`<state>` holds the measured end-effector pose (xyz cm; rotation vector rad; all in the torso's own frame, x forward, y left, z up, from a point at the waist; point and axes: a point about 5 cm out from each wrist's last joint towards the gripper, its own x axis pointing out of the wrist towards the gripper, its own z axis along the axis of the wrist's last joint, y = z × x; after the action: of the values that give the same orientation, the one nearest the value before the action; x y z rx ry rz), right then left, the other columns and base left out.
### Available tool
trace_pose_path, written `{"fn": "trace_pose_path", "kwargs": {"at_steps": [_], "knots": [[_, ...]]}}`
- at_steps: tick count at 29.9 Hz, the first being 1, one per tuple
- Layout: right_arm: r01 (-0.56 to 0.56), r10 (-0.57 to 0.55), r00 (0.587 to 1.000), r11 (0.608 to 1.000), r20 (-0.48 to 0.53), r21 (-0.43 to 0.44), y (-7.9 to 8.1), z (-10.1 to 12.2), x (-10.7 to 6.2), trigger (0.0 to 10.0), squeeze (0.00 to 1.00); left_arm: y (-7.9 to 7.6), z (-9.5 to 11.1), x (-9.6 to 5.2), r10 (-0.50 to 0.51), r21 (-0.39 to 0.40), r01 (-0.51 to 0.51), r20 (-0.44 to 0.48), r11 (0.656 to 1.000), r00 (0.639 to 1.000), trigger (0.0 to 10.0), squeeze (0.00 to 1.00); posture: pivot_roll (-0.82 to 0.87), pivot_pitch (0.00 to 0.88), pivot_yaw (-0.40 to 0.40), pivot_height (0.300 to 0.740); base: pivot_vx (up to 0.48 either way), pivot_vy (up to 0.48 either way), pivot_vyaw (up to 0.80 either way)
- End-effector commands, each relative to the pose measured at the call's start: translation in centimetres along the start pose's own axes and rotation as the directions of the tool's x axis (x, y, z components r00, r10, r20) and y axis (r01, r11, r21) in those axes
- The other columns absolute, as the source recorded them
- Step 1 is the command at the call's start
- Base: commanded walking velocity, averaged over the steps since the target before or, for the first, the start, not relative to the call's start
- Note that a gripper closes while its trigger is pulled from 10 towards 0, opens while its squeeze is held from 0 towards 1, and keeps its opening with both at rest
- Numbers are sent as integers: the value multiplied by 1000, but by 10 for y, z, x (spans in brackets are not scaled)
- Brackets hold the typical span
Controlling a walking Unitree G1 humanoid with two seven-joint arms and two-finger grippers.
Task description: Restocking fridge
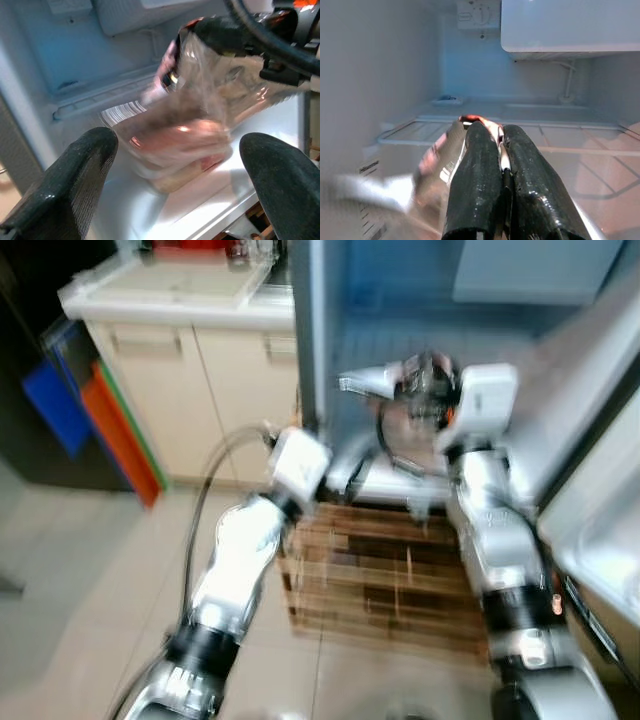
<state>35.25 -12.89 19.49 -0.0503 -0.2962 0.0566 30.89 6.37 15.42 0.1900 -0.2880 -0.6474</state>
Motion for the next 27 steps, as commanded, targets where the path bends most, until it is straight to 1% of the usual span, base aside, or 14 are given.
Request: {"fn": "trace_pose_path", "kwargs": {"at_steps": [1,5,9,10,11,12,13,17,20,22,24,25,27], "knots": [[-34,34,999,999,27,7,11,10,10,0,0,9,-1,-6,34,-11,-34,-13,999,999,10000,0,-3,0,38,740,0,0,0],[-38,38,999,999,15,-3,15,8,18,0,0,10,-2,-7,42,-22,-42,-23,999,999,10000,0,3,0,35,740,0,0,0],[-66,66,998,998,-6,9,26,6,21,0,0,12,-2,-9,49,-25,-50,-31,998,998,10000,0,16,0,27,740,0,0,0],[-66,66,998,998,-6,9,26,6,21,0,0,12,-2,-9,49,-25,-50,-31,998,998,10000,0,16,0,27,740,0,0,0],[-82,82,996,997,-20,15,34,3,22,0,0,12,-2,-11,50,-26,-51,-37,998,998,10000,0,20,0,23,740,0,0,0],[-82,82,996,997,-20,15,34,3,22,0,0,12,-2,-11,50,-26,-51,-37,998,998,10000,0,20,0,23,740,0,0,0],[-87,87,996,996,-35,21,38,-1,23,0,0,10,-1,-12,49,-27,-50,-39,998,998,10000,0,27,0,18,740,0,0,0],[-83,84,995,996,-49,17,44,-5,28,0,0,6,1,-14,45,-22,-46,-35,999,998,10000,0,43,0,8,740,0,0,0],[-64,64,997,998,-54,-4,45,-4,38,0,0,0,6,-21,33,-7,-33,-28,999,999,10000,0,80,3,-9,740,0,0,0],[-60,59,997,998,-45,-24,46,-1,42,0,0,-4,7,-26,23,-7,-23,-32,1000,999,10000,0,97,21,-18,740,0,0,0],[-60,59,998,998,-37,-35,46,0,44,0,0,-6,8,-28,18,-8,-19,-33,1000,999,10000,0,101,26,-20,740,0,0,0],[-57,57,998,998,-21,-40,46,6,49,0,0,-8,10,-35,23,-12,-23,-46,1000,999,10000,0,127,52,-31,740,0,0,0],[-58,57,998,997,-14,-47,47,9,52,0,0,-8,9,-41,33,-13,-33,-65,999,997,10000,0,133,61,-33,740,0,0,0]]}}
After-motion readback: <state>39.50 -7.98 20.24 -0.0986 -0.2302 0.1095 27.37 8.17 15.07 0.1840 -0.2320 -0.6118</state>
